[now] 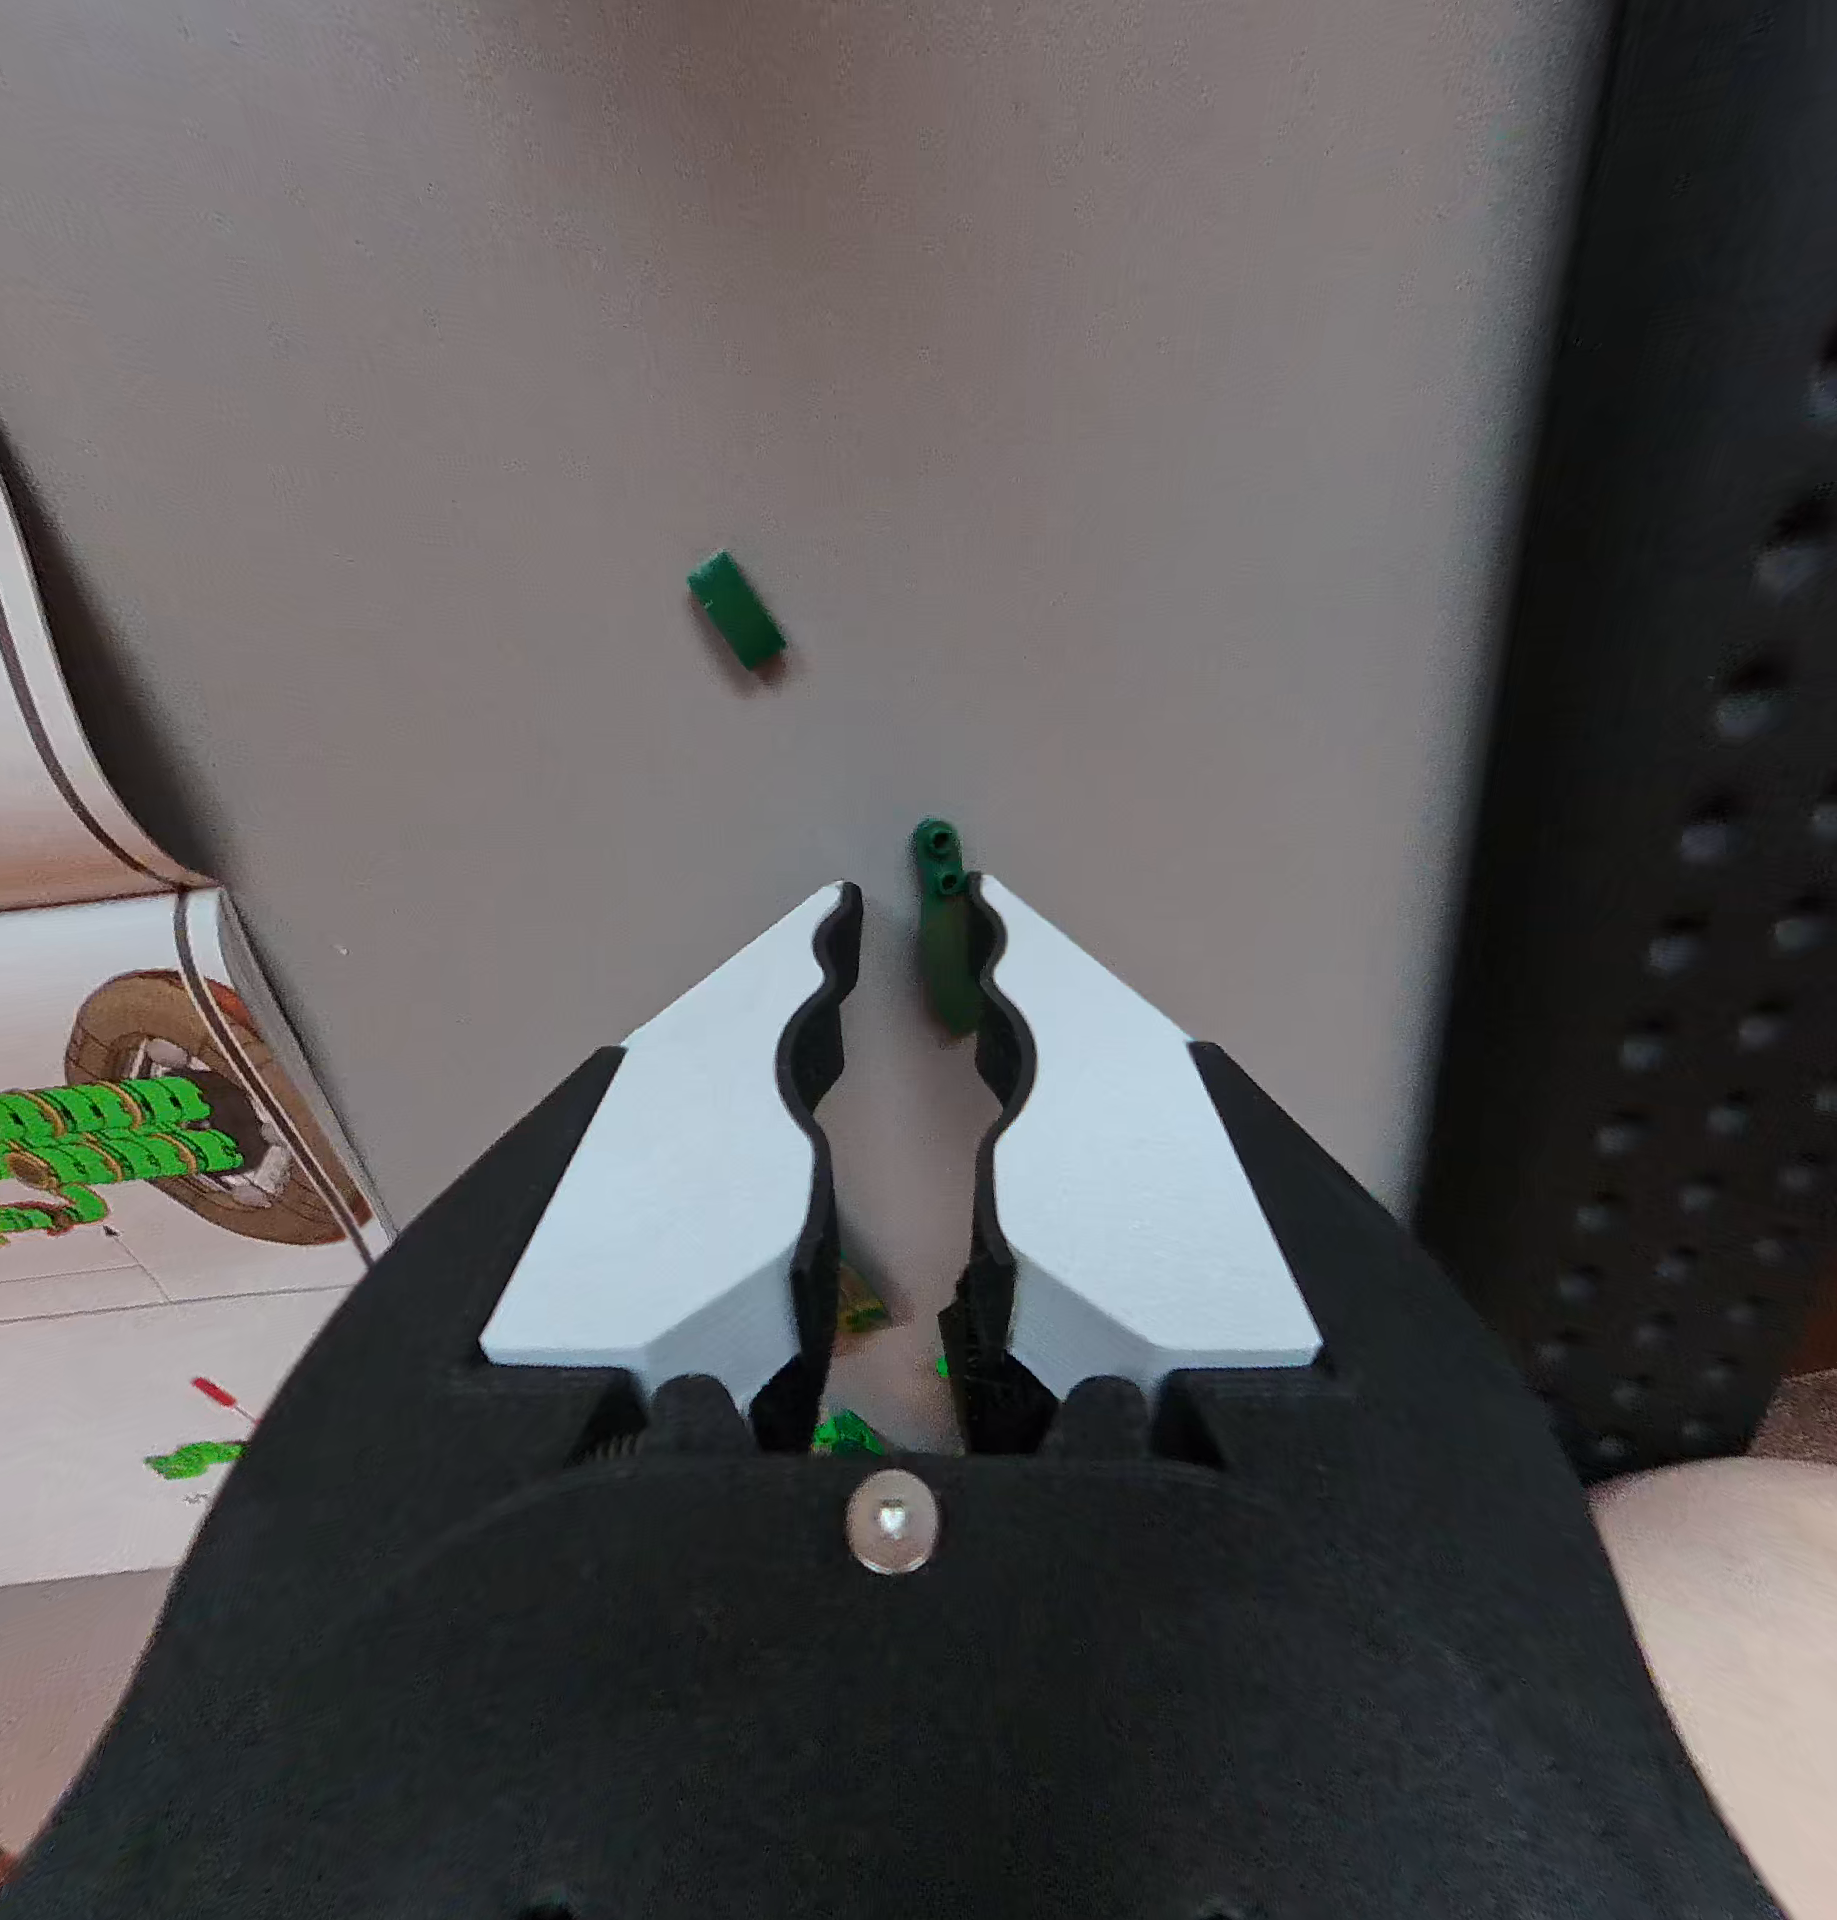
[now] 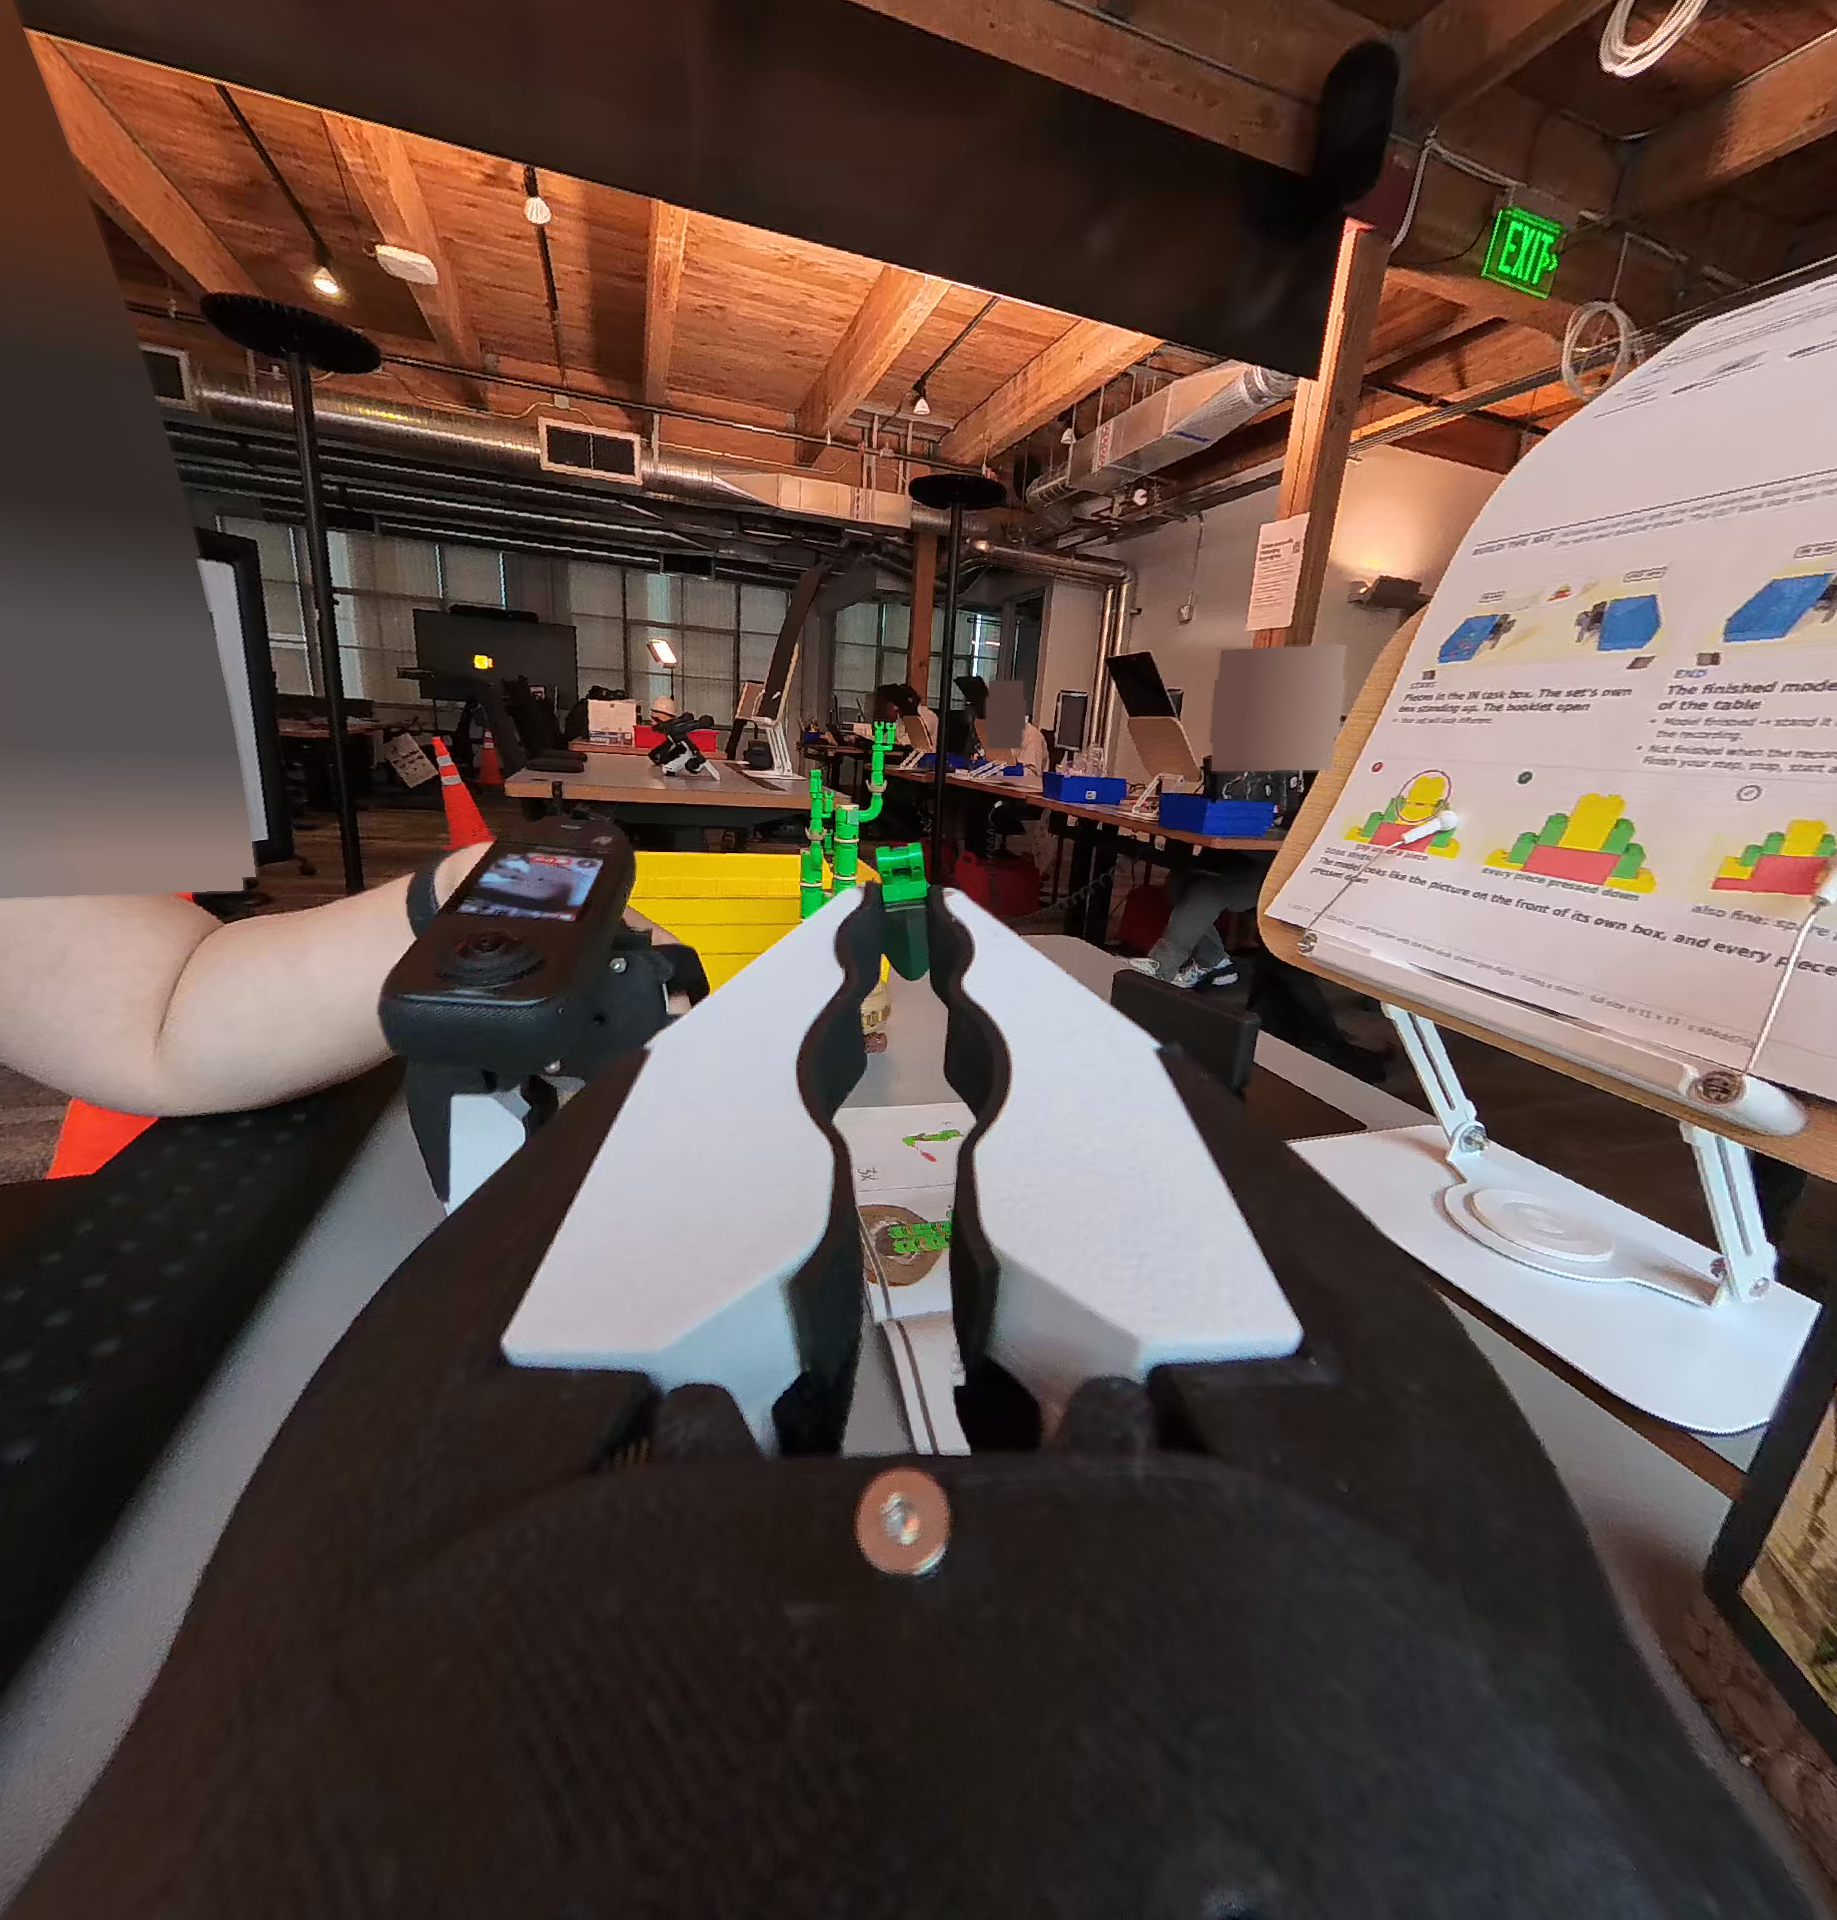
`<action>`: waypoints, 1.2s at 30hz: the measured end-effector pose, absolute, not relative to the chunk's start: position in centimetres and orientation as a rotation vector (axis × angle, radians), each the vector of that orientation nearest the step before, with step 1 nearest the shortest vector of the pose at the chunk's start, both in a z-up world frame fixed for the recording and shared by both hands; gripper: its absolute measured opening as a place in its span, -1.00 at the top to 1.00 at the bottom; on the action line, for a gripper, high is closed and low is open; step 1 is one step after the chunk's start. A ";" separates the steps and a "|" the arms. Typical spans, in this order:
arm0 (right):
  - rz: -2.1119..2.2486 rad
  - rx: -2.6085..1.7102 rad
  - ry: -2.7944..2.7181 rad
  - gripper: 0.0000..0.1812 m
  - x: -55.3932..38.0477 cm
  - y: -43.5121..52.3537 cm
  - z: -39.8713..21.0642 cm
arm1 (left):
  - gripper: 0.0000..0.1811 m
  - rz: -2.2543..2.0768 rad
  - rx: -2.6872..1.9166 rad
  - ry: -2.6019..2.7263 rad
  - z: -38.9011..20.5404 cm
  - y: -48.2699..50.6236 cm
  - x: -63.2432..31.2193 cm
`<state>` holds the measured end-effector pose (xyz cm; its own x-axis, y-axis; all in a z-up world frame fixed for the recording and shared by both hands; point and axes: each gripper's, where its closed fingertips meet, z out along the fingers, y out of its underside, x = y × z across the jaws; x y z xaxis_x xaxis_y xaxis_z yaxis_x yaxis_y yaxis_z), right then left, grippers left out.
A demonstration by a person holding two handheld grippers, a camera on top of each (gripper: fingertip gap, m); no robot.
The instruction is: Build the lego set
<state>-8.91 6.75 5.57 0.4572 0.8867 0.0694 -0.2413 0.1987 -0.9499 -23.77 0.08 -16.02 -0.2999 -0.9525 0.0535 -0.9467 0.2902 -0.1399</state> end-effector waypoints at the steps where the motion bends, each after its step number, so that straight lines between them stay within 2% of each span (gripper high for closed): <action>1: 0.894 -1.088 -0.732 0.93 -8.8 6.8 5.6 | 0.83 -0.228 -1.822 2.498 -16.1 0.0 -23.6; 20: 0.903 -1.129 -0.731 0.93 -8.3 7.2 4.9 | 0.94 -0.226 -1.745 2.512 -15.7 0.1 -22.9; 23: 0.962 -1.177 -0.705 0.94 -8.2 7.6 4.6 | 0.94 -0.384 -1.753 2.359 -12.9 1.4 -22.0; 31: 1.308 -1.405 -0.606 0.94 -8.7 8.9 2.0 | 0.94 -0.978 -1.561 1.732 0.1 5.1 -20.4; 36: 1.611 -1.571 -0.637 0.94 -12.4 7.6 0.2 | 0.93 -0.963 -1.413 1.721 1.4 4.8 -20.0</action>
<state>-12.44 7.60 0.19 0.0698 0.8055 -0.5885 -0.1852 -0.5692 -0.8011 -20.01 4.79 1.39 -0.1592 -0.9855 -0.0596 -0.4646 0.1280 -0.8762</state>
